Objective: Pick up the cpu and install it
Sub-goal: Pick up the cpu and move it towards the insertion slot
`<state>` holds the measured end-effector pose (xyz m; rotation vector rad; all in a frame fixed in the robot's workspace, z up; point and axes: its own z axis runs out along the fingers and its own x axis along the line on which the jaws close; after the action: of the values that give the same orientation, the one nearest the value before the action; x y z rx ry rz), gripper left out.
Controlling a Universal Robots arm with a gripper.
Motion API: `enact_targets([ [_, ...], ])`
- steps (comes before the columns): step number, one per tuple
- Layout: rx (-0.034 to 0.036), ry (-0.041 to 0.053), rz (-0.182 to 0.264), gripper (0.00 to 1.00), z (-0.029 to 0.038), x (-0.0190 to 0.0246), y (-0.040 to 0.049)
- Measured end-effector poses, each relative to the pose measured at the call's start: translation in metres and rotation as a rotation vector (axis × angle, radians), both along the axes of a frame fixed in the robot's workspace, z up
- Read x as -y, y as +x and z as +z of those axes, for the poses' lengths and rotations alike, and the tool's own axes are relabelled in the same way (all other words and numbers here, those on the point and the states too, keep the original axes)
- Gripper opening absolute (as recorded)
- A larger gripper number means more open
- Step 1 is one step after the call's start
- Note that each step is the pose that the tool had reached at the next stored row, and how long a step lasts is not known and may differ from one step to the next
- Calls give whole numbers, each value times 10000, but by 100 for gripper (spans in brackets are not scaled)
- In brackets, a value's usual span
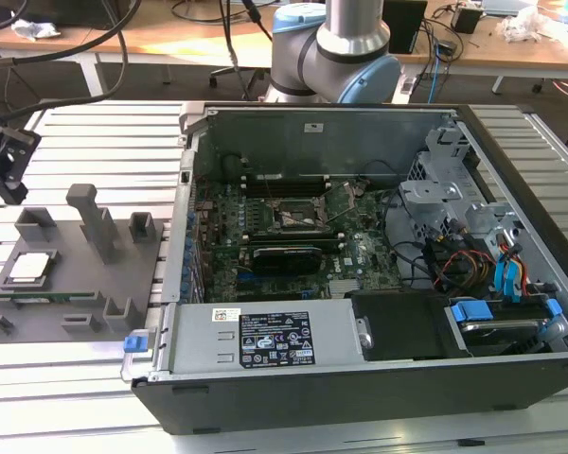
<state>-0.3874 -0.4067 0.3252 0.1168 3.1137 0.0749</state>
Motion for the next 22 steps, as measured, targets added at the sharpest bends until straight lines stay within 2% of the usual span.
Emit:
enact_targets([
  [3, -2, -2, 1, 11, -63, 0, -44],
  [7, -1, -3, 0, 11, -188, 6, -112],
  [9, -1, -2, 2, 11, -274, 13, -164],
  [12, 0, -2, 1, 11, -352, 29, -197],
  [16, 0, -2, 1, 11, -422, 51, -231],
  [22, 0, -2, 2, 11, -555, 57, -306],
])
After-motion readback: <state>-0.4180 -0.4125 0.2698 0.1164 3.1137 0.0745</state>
